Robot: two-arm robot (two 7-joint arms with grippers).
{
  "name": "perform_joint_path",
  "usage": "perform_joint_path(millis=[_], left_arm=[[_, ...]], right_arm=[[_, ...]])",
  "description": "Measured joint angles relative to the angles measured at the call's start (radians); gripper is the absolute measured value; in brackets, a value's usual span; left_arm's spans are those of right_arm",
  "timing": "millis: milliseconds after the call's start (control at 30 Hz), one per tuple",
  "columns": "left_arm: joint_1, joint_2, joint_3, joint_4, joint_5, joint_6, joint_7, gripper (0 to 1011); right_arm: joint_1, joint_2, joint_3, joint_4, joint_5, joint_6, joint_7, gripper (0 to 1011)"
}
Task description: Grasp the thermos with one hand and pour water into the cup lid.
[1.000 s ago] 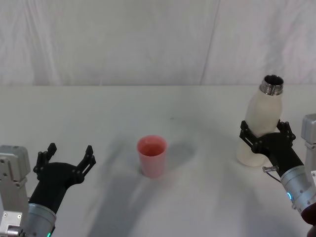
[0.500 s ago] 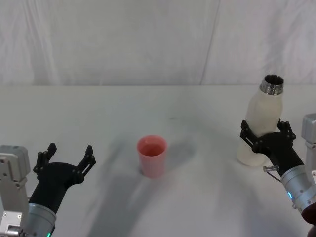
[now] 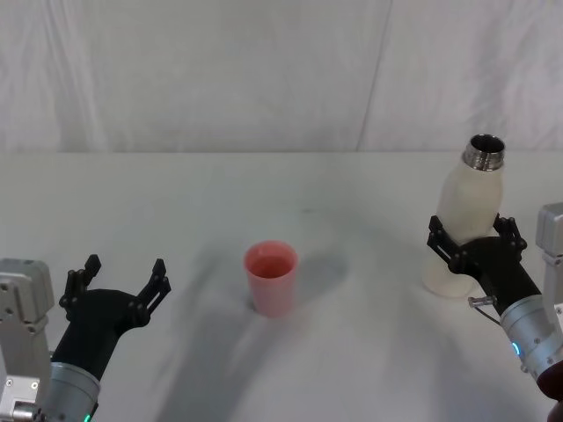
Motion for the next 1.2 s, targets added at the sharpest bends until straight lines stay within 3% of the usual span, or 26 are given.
perform_joint_path(millis=[1200], left_arm=[[0.000,0.000,0.000,0.000,0.000,0.000,0.000,1001]], right_arm=[[-0.002,0.003,-0.003,-0.009,-0.007,0.002,-0.002,1002]])
